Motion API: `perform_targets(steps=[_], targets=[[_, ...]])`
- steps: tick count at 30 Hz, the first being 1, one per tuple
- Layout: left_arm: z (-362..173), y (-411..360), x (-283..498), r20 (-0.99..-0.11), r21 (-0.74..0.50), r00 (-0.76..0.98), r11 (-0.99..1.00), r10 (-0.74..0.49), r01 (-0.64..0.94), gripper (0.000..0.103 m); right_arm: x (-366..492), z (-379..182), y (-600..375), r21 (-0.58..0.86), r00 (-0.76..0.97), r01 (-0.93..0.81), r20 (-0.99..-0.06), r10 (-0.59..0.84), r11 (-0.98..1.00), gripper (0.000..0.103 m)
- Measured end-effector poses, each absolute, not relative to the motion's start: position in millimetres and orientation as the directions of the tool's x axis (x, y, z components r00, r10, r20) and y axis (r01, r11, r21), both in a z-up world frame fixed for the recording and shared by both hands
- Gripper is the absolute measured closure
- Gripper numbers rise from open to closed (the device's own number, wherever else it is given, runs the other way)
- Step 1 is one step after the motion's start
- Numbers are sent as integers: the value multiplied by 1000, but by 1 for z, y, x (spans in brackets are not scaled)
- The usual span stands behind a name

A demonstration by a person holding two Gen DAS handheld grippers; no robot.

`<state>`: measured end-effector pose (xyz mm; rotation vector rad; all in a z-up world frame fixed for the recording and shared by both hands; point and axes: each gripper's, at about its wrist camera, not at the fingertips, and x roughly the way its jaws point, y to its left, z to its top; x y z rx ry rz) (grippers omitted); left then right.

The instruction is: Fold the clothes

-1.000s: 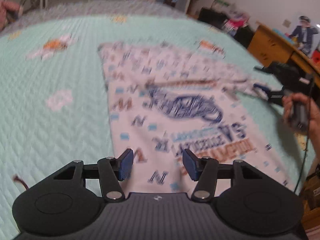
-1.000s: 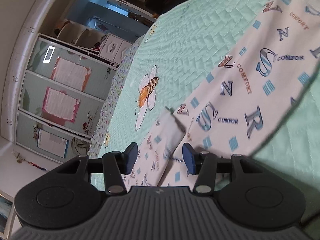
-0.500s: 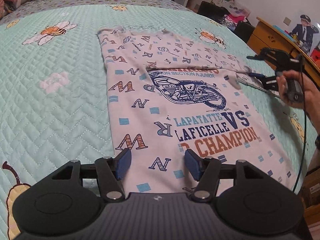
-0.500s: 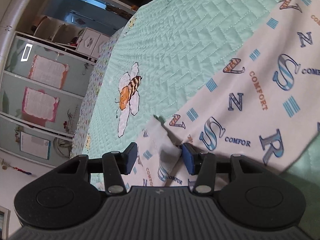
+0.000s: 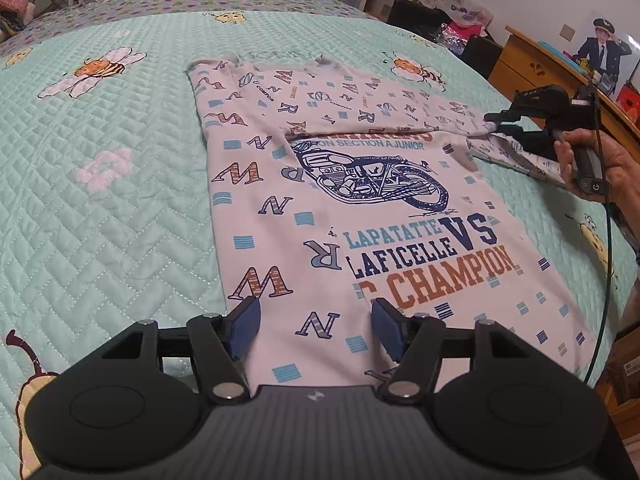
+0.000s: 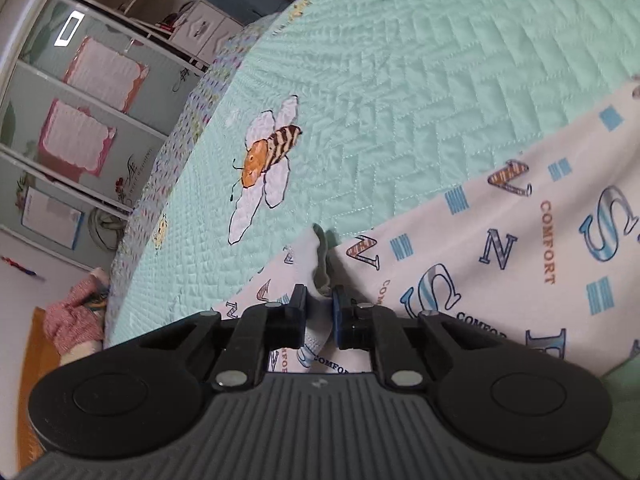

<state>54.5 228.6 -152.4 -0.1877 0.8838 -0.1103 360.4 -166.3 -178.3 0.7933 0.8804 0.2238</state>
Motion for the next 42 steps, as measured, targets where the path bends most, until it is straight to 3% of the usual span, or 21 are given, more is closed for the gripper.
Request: perform_targets(steps=[6,10,15,19,25,32,37,42], targets=[[-145,249,48,-757,-292,624,955,-196,-54,38,346,-135,-134,645,678,-27,-550,489,763,91],[-140,264,40,-756,-292,633,952,-169,-95,38,329,-93,-88,586,673,-260,-460,579,768,91],[-133,284,26,-741,-323,653,936,-157,-142,38,269,-45,-8,419,496,-658,-384,779,626,91],[-135,298,15,-742,-343,654,921,-146,-184,38,190,-41,42,242,281,-876,-449,848,418,91],[-148,303,4,-762,-353,628,914,-157,-199,38,116,-98,64,130,128,-950,-665,736,283,91],[-146,307,4,-750,-383,640,899,-167,-214,38,120,-94,42,266,95,-909,-618,781,321,91],[-142,308,1,-739,-386,653,899,-166,-209,38,135,-69,33,370,22,-894,-528,849,253,91],[-145,309,2,-745,-384,646,899,-165,-213,38,115,-88,40,333,-28,-918,-594,804,214,91]])
